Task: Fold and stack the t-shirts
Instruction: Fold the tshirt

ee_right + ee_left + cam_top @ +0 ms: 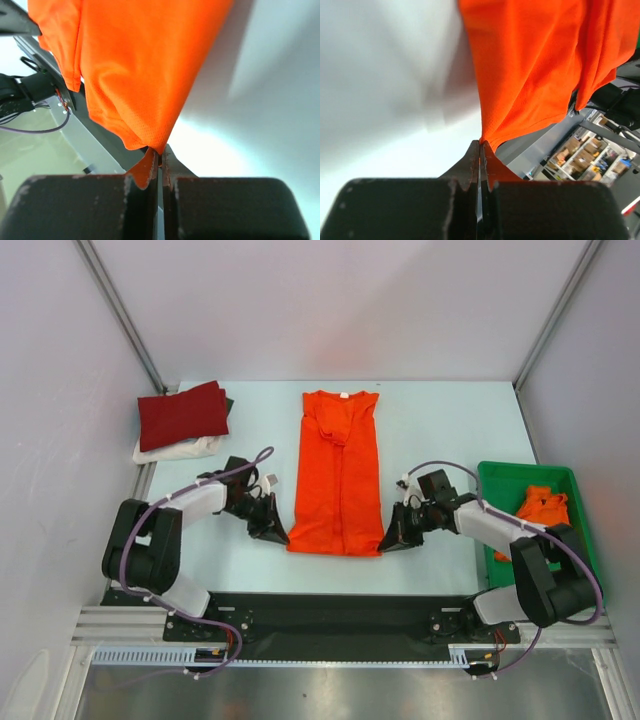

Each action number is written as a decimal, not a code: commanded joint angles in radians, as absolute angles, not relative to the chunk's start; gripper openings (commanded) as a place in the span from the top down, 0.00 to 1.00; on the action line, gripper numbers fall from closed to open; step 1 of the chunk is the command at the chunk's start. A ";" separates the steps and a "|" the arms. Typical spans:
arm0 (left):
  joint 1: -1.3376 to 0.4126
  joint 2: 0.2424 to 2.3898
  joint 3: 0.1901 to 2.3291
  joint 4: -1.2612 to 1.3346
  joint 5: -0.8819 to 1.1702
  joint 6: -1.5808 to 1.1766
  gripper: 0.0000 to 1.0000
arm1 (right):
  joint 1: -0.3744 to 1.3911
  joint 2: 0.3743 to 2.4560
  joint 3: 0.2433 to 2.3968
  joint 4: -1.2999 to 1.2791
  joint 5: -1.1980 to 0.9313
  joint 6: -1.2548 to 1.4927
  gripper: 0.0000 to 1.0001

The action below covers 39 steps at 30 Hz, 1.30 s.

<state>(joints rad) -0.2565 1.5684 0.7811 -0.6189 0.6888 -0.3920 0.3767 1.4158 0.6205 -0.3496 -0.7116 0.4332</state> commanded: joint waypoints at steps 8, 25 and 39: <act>-0.236 1.534 0.985 -0.653 0.752 -0.310 1.00 | 0.299 1.364 0.782 -0.434 -0.701 0.299 1.00; -0.227 1.745 1.342 -0.683 0.695 -0.233 1.00 | 0.272 1.597 1.057 -0.307 -0.664 0.256 1.00; -0.203 2.117 1.767 -0.672 0.609 -0.201 0.98 | 0.242 1.935 1.399 -0.290 -0.606 0.082 0.97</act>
